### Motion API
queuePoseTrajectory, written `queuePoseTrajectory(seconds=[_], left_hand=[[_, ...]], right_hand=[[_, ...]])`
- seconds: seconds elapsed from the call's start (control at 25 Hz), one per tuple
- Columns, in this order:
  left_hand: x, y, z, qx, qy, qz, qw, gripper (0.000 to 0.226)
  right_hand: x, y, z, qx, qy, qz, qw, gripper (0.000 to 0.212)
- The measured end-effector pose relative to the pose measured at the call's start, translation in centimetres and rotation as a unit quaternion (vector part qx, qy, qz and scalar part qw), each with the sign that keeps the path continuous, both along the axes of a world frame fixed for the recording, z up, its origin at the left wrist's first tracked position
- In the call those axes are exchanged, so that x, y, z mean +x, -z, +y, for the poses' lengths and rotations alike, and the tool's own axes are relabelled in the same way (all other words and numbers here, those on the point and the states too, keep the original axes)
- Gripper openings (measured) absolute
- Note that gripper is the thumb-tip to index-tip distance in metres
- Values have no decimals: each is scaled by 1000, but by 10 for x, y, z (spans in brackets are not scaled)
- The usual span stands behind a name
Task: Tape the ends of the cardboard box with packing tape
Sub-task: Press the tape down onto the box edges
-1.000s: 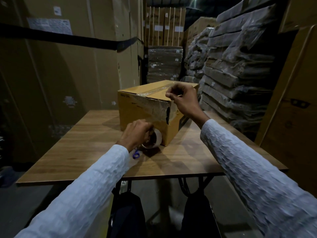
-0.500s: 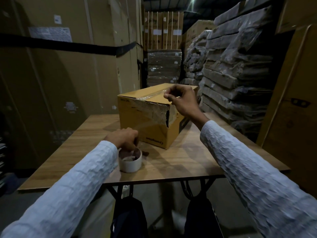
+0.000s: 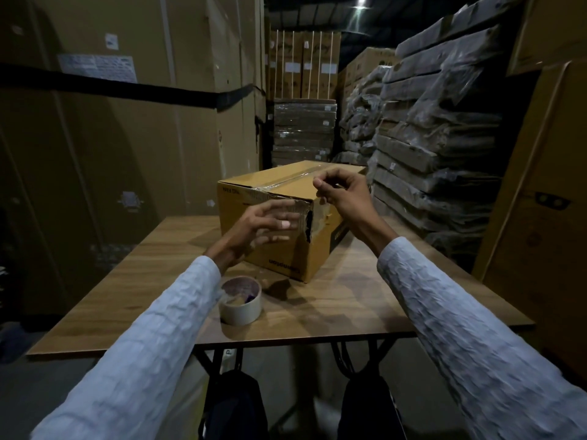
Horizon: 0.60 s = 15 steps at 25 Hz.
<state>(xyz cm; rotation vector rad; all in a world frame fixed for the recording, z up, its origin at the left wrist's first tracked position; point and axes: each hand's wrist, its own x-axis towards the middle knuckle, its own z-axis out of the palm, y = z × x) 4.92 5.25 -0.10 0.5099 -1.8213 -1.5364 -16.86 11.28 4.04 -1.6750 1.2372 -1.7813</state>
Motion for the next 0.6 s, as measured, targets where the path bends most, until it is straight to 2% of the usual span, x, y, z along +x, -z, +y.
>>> queuePoseTrajectory(seconds=[0.16,0.28,0.44,0.6], left_hand=[[-18,0,6,64,-59,101,991,25],[-21,1,3,80,-103,123,984,6],[-25,3,1,56,-160,109,979,5],[-32,6,-1,-20,-246,86,965,7]], right_hand=[[-8,14,0,27,-12,-74,997,10],[-12,26,1,37,-3,-135,990,14],[-12,44,1,44,7,-179,983,14],[-5,62,0,37,31,-239,970,12]])
